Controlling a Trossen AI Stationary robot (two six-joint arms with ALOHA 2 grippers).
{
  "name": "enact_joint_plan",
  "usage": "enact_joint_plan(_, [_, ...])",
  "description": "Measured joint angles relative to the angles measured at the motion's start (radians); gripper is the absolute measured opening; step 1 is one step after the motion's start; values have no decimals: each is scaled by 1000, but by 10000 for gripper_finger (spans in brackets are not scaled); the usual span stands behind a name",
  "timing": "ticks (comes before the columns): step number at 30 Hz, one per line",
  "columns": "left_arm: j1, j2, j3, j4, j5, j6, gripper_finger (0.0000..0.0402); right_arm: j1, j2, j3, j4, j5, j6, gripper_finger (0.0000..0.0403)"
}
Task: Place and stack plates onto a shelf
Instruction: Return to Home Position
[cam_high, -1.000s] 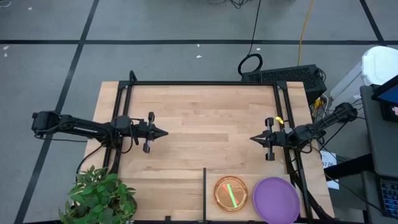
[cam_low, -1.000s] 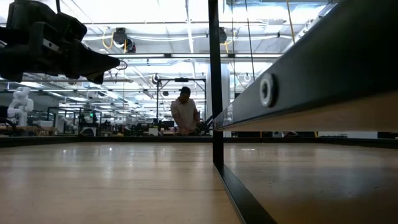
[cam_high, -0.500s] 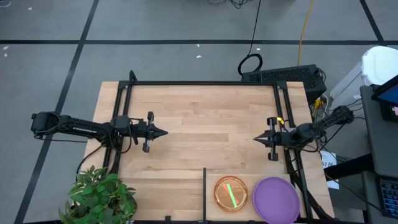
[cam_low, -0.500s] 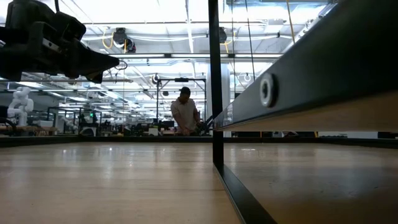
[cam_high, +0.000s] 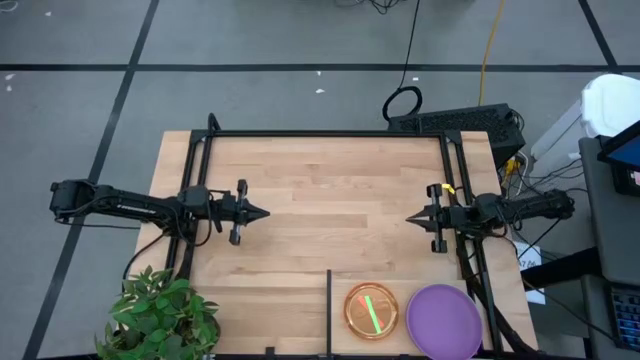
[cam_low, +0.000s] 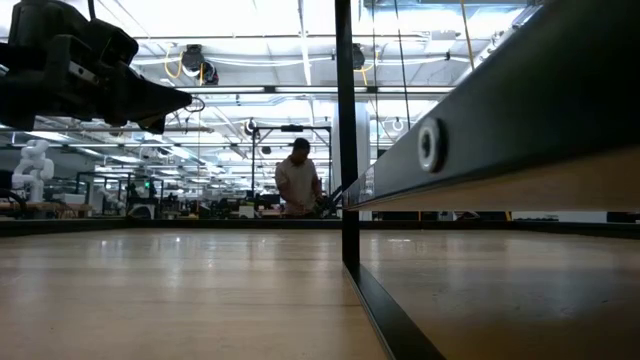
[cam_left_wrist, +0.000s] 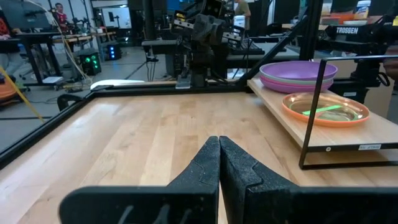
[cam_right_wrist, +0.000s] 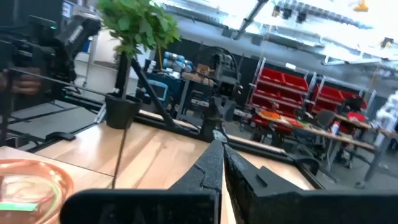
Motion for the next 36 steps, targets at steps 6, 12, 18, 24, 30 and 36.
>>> enact_joint_plan(6, [0,0,0,0,0,0,1,-93,0,0,-35,-96,38,0])
enact_joint_plan(12, [0,0,0,0,0,0,1,-179,0,0,-67,-195,56,0])
enact_joint_plan(18, [6,-8,1,0,0,27,1,-232,0,0,-124,-201,100,0])
enact_joint_plan(24, [51,-50,1,-26,1,27,1,-232,3,0,-133,-201,92,0])
enact_joint_plan(30, [75,-101,2,-84,10,21,1,-232,5,0,-136,-202,88,0])
enact_joint_plan(36, [92,-178,2,-144,12,10,1,-231,6,0,-137,-200,110,0])
